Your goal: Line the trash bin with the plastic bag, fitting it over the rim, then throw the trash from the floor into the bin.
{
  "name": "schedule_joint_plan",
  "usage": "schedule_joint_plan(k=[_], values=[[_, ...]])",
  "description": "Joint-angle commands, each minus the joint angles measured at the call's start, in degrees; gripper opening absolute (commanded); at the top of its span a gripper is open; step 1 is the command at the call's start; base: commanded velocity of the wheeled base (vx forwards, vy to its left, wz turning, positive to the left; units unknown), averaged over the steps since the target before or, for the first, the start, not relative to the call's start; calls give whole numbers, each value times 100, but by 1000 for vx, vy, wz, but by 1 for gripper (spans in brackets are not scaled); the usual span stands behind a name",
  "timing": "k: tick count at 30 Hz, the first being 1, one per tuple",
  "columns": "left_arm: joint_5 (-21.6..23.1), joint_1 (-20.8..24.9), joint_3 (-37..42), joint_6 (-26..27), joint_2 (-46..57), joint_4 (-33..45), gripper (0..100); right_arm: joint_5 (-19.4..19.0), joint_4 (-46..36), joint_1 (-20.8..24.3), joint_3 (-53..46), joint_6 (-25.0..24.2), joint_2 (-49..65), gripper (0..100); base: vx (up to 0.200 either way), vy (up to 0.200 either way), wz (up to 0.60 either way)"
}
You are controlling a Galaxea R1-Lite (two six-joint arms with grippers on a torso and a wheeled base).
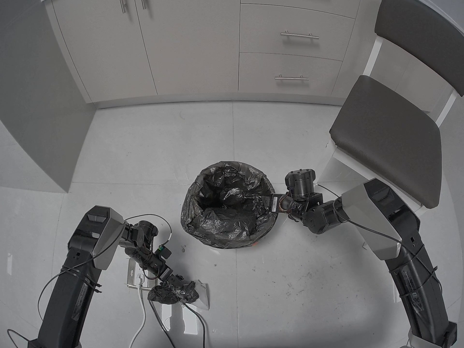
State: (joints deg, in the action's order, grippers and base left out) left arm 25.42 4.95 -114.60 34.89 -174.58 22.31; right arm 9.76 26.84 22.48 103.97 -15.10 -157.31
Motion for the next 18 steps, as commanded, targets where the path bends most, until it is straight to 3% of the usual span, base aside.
schedule_joint_plan(k=[1, 18], values=[[-2, 32, 1, 229, -173, 204, 100, -1, 23, 37, 26, -1, 7, 100, 0, 0, 0], [7, 59, 1, 343, -269, 397, 100, -1, -109, 248, 273, -1, 262, 100, 0, 0, 0]])
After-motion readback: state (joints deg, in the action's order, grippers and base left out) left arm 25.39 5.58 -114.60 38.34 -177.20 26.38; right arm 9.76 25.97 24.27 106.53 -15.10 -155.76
